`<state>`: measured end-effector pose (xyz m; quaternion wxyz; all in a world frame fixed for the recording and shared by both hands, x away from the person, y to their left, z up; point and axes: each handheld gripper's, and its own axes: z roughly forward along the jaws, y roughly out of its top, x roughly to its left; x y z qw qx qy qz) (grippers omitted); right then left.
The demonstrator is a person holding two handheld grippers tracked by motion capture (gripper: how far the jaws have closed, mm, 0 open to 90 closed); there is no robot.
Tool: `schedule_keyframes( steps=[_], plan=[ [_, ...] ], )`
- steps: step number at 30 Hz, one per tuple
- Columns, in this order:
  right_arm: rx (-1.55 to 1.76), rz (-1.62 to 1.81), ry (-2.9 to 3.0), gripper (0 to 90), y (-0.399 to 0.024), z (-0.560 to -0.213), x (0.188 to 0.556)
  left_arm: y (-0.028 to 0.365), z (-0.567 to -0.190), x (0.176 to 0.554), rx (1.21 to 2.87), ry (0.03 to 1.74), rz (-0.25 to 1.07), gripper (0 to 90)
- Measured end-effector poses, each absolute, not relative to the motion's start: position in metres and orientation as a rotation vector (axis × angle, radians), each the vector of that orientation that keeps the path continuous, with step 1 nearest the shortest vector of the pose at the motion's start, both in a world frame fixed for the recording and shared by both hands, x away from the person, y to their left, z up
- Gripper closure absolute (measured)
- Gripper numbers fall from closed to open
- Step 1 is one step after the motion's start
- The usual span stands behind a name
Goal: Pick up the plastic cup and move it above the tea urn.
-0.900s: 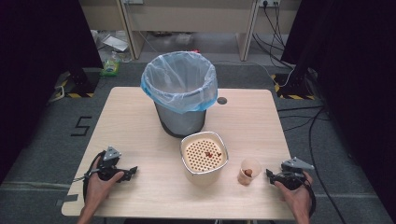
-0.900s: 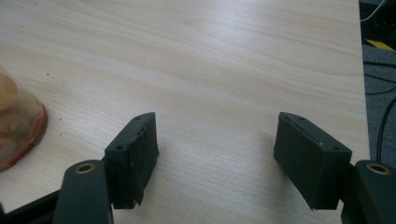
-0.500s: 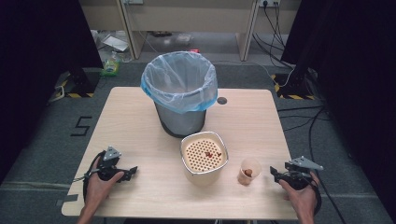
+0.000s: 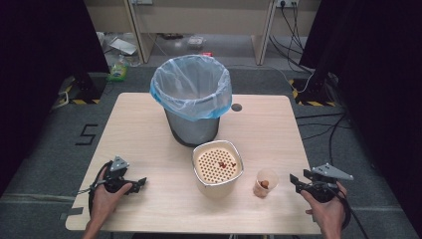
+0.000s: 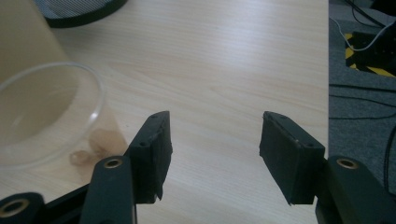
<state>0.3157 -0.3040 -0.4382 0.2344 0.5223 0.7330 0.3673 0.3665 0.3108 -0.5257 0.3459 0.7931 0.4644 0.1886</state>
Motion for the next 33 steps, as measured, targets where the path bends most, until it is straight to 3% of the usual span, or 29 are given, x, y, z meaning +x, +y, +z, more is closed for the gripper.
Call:
schedule_keyframes(
  steps=[13,33],
  plan=[
    [1.32,1.058,2.077,47.6,-0.27,-0.414,0.313,0.311,-0.526,0.367,2.058,1.205,0.49,0.0],
    [1.284,1.051,2.211,62.6,-0.248,-0.436,0.336,0.311,-0.526,0.367,2.058,1.206,0.49,0.0]
  ],
)
